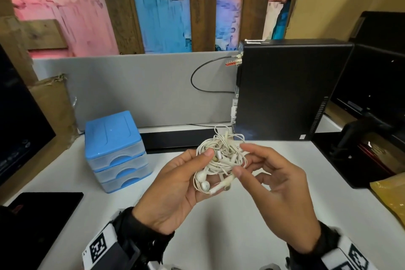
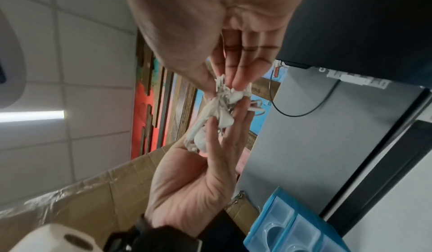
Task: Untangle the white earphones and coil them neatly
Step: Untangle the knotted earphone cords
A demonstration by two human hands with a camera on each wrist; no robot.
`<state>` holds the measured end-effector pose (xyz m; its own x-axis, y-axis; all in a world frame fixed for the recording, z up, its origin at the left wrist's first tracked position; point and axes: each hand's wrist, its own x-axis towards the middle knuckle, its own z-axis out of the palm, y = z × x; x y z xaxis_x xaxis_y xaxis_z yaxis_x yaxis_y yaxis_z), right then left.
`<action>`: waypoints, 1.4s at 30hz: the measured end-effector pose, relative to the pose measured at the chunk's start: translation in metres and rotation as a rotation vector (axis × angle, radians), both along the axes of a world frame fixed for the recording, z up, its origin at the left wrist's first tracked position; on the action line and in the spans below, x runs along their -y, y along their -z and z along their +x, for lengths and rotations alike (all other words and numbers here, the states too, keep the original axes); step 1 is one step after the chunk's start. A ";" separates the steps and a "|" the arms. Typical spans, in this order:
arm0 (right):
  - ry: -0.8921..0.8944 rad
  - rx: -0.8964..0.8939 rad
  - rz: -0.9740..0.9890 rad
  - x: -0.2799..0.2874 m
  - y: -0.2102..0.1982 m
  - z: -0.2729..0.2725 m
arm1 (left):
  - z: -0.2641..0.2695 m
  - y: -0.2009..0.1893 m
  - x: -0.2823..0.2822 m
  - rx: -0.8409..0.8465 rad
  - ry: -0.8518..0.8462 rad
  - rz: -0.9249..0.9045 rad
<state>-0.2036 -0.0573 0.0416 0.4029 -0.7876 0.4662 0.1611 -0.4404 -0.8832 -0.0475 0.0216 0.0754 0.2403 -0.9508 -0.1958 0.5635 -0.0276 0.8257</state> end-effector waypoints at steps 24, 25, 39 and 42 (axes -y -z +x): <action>-0.085 0.115 0.303 0.013 -0.007 -0.006 | -0.003 0.006 -0.005 0.262 0.046 -0.242; -0.091 0.120 0.310 0.013 -0.008 -0.006 | -0.003 0.008 -0.004 0.269 0.021 -0.240; 0.145 0.014 0.158 0.006 -0.003 -0.001 | -0.007 0.016 0.002 0.523 -0.330 -0.251; 0.274 -0.068 -0.132 0.008 -0.008 -0.008 | -0.005 0.021 0.002 0.631 -0.237 -0.213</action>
